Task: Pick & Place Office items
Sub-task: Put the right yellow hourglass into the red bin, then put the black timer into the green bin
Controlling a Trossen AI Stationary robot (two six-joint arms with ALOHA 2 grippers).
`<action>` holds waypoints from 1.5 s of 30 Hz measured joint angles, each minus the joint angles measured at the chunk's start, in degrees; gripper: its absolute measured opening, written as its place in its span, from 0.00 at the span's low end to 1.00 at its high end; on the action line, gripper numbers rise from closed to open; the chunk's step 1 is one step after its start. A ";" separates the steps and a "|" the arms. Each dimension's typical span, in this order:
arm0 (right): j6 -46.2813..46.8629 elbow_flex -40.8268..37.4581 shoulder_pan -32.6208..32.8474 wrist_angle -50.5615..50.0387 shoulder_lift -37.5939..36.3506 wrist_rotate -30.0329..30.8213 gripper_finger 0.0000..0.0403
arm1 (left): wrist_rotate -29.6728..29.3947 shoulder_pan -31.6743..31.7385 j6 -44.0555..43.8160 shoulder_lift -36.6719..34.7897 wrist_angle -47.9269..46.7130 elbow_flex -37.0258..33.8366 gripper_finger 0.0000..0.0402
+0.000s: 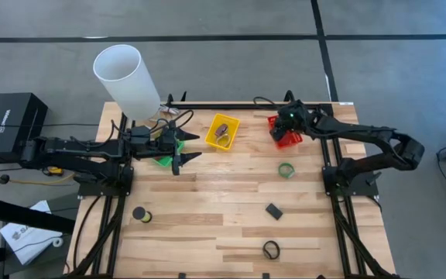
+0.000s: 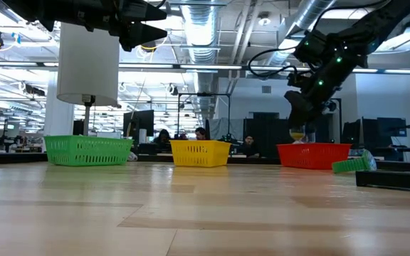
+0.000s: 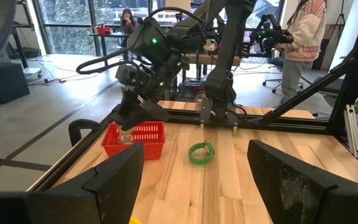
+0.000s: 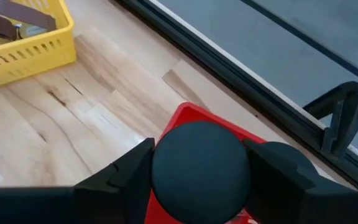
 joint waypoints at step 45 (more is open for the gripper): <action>-0.24 9.52 10.48 -15.59 -8.58 -8.51 0.55 | 0.00 0.00 0.00 -0.01 0.00 0.00 0.70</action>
